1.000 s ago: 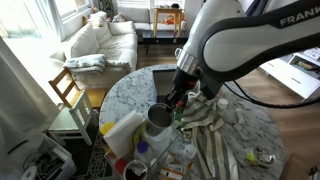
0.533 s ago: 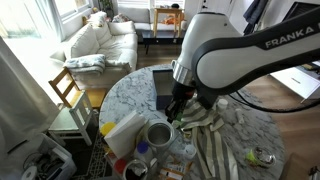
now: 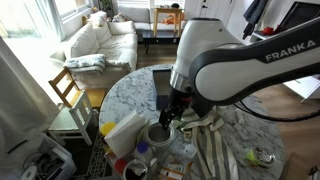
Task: Remove the sauce bottle from the cup, put the silver cup inside then move it the right
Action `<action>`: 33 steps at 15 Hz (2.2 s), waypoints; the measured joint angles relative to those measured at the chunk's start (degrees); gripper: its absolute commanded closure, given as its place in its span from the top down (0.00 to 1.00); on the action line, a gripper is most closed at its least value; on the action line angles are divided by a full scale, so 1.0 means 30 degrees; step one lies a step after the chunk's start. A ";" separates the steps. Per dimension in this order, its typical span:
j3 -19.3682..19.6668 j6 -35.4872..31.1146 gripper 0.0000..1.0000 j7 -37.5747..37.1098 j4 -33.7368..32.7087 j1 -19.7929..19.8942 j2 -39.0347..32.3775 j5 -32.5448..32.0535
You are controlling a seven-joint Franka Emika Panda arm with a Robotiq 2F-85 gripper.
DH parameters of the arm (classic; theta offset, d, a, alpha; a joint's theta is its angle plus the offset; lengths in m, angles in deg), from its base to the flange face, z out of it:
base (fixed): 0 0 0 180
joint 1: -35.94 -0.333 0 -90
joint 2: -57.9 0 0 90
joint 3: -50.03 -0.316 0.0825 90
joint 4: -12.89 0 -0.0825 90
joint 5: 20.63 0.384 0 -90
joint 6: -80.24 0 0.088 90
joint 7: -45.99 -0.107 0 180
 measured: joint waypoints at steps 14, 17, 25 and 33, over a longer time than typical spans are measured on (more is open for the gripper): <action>0.0040 -0.5212 0.69 -0.7042 0.3006 -0.0515 -0.0134 -0.0449; 0.0132 -0.5368 0.54 -0.8731 0.3251 -0.0626 -0.0191 -0.0749; 0.0333 -0.5577 0.52 -1.1429 0.3419 -0.0695 -0.0153 -0.1470; 0.0398 -0.6038 0.18 -1.2764 0.3425 -0.0947 -0.0188 -0.2571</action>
